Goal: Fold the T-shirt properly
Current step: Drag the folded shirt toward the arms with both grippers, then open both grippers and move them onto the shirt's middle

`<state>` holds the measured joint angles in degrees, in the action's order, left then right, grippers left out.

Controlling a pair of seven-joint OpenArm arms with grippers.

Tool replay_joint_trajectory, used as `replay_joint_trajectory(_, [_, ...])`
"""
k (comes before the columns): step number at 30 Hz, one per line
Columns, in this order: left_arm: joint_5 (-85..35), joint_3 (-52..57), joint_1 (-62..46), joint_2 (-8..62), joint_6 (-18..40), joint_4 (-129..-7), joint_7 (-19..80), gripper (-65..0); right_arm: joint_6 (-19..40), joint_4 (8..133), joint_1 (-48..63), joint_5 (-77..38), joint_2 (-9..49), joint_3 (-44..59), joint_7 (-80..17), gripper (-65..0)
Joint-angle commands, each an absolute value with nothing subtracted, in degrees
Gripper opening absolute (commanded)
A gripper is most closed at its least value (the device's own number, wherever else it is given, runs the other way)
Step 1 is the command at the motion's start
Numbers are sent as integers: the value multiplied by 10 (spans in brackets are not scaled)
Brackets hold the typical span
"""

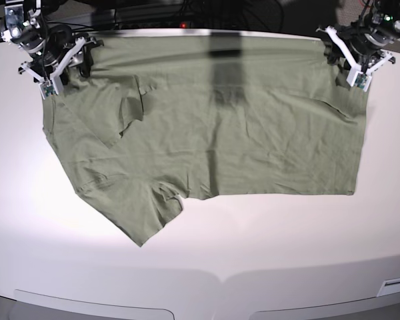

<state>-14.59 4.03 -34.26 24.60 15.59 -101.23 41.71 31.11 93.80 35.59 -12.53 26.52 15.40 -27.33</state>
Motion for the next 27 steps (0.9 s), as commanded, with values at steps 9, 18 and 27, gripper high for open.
replay_joint_trajectory(9, [-105,34,-349,246,145,-1006,444,-429,300,927,362,-81,270,154,-270,-339])
replay_joint_trajectory(18, [-52,34,-349,246,97,-1065,434,-429,301,933,335,-121,270,154,-277,-340])
replay_joint_trajectory(27, [-39,34,-349,246,85,-1126,431,-429,301,993,332,-123,270,154,-296,-340])
